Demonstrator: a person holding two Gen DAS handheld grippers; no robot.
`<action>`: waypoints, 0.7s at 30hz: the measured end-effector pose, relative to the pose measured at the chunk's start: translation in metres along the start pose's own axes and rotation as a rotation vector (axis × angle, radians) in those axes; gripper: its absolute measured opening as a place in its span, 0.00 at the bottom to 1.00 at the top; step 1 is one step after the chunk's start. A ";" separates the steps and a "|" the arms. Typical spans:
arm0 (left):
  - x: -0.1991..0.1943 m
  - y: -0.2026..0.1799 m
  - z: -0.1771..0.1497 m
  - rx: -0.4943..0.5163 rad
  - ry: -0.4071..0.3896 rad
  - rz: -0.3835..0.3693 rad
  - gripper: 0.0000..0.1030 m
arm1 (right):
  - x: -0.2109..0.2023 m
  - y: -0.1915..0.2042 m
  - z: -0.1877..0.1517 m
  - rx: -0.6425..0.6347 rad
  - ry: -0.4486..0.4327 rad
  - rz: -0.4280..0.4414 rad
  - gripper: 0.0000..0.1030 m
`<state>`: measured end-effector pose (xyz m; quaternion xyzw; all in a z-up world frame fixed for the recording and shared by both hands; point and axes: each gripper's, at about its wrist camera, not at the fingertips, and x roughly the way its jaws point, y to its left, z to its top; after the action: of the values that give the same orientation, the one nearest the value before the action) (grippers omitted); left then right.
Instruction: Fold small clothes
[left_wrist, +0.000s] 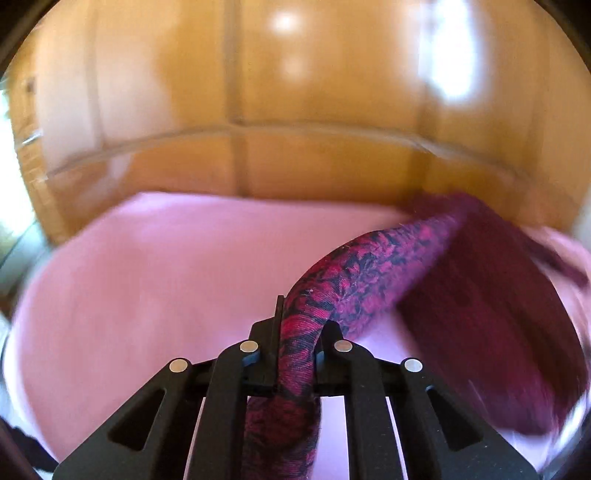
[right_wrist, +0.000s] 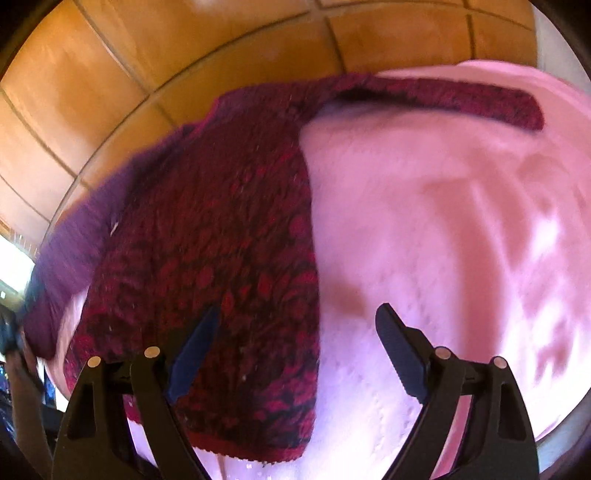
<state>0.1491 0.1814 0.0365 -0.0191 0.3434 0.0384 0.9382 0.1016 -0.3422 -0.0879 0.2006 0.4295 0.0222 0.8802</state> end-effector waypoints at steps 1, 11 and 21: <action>0.008 0.014 0.016 -0.037 -0.006 0.043 0.10 | 0.003 0.002 -0.002 -0.005 0.010 -0.002 0.84; 0.011 0.008 0.036 -0.107 -0.042 -0.024 0.43 | 0.020 0.011 -0.007 -0.041 0.038 -0.014 0.78; 0.049 -0.083 -0.099 -0.342 0.268 -0.588 0.66 | 0.026 0.015 -0.002 -0.078 0.047 0.017 0.51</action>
<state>0.1302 0.0957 -0.0697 -0.2783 0.4319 -0.1791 0.8390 0.1186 -0.3224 -0.1022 0.1694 0.4471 0.0512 0.8768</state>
